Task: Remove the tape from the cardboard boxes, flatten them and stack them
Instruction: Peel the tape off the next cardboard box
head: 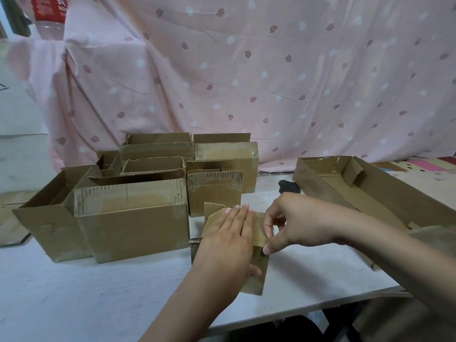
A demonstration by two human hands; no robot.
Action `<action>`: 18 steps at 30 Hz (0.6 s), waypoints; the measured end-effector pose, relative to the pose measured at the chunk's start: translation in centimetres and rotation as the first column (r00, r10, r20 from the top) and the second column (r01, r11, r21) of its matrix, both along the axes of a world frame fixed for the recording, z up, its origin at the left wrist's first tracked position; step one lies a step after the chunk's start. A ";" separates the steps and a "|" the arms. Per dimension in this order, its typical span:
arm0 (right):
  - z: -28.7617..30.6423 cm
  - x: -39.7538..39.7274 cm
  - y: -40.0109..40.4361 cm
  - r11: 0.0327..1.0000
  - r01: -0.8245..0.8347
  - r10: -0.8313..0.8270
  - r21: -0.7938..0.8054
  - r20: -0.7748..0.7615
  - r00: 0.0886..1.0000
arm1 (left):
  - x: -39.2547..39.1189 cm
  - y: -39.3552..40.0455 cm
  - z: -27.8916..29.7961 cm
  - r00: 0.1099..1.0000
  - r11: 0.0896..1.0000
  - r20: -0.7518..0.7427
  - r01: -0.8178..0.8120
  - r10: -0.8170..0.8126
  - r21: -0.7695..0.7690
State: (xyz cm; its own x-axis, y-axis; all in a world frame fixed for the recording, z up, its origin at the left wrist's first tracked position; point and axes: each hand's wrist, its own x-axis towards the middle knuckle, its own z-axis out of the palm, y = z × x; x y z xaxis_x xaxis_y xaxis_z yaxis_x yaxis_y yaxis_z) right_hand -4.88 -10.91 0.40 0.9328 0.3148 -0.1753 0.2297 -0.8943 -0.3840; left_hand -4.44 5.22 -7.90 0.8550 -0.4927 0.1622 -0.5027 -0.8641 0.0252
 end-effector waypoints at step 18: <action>-6.0 -3.5 1.0 0.964 0.091 0.110 -0.251 0.684 0.722 | -0.3 0.3 -0.1 0.997 0.998 0.073 0.017 -0.013 -0.062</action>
State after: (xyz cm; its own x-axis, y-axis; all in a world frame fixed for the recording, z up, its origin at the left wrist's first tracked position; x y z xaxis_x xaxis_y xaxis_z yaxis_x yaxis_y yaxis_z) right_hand -8.43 -9.86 -5.58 0.8221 0.3633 0.4384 0.3477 -0.9301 0.1187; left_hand -4.74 5.57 -8.02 0.8323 -0.4925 0.2543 -0.5182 -0.8543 0.0414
